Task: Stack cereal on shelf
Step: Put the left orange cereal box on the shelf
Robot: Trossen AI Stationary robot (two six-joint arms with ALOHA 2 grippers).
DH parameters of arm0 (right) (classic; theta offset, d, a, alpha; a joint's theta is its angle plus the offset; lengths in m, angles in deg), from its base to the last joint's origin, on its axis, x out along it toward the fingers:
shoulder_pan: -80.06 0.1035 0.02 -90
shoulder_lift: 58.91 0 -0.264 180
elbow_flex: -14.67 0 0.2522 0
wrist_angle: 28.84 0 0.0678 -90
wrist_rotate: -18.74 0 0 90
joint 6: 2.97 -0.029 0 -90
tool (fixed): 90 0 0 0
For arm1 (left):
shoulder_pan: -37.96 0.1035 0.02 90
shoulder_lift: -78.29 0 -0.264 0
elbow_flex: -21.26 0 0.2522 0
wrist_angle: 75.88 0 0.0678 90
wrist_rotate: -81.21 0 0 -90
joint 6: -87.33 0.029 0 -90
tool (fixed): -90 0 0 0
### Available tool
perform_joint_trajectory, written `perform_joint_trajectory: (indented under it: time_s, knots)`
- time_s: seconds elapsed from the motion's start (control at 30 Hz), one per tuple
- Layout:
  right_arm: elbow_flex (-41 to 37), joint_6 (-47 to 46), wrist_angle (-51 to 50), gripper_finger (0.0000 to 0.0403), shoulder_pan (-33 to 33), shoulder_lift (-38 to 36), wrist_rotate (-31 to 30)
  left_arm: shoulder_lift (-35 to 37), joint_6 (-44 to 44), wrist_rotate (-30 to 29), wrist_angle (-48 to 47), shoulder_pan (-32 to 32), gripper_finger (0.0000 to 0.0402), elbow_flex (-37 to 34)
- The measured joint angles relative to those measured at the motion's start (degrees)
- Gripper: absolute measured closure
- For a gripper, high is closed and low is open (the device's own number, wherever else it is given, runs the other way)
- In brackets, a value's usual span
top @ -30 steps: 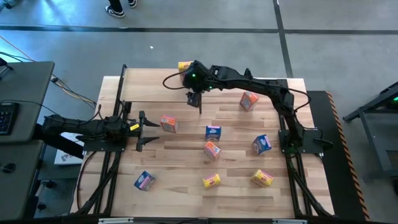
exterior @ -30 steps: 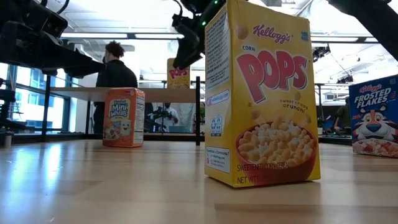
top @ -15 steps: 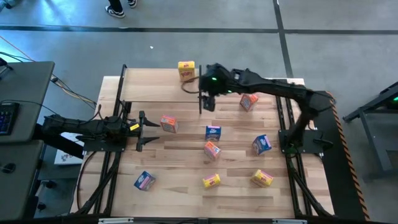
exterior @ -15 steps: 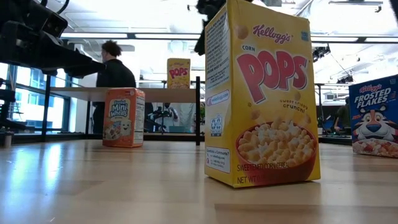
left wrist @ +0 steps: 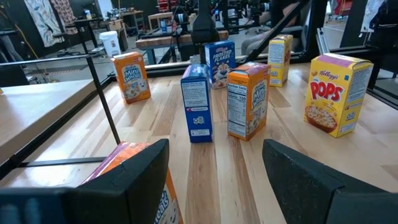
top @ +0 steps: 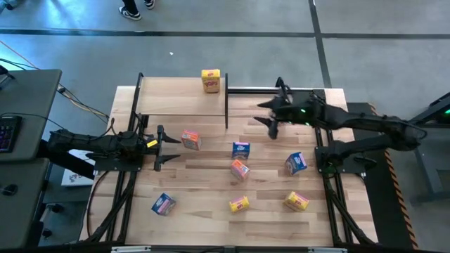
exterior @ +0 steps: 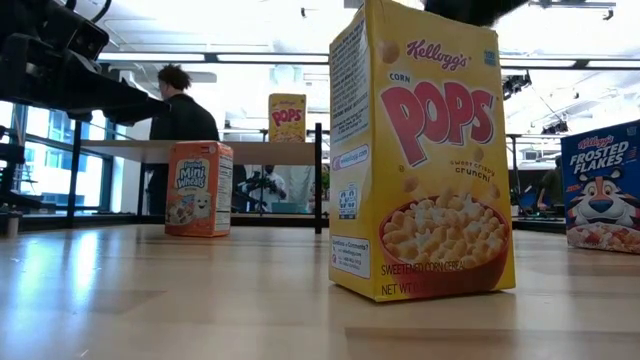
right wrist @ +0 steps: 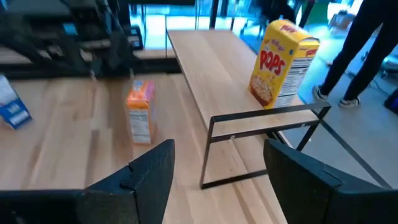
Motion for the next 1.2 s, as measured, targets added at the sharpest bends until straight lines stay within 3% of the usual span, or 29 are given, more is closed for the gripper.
perform_joint_trajectory:
  time_s: [0.5,0.87,1.2]
  knots:
    - [-28.7,-4.7,16.8,0.0164,3.0,-28.4,0.7,0.0,0.0,0.0,0.0,0.0,0.0151,0.0]
    - [-38.6,-7.2,16.9,0.0164,4.5,-42.4,4.0,0.0,0.0,0.0,0.0,0.0,0.0151,0.0]
    - [-44.3,-9.6,17.2,0.0164,4.9,-50.0,4.4,0.0,0.0,0.0,0.0,0.0,0.0151,0.0]
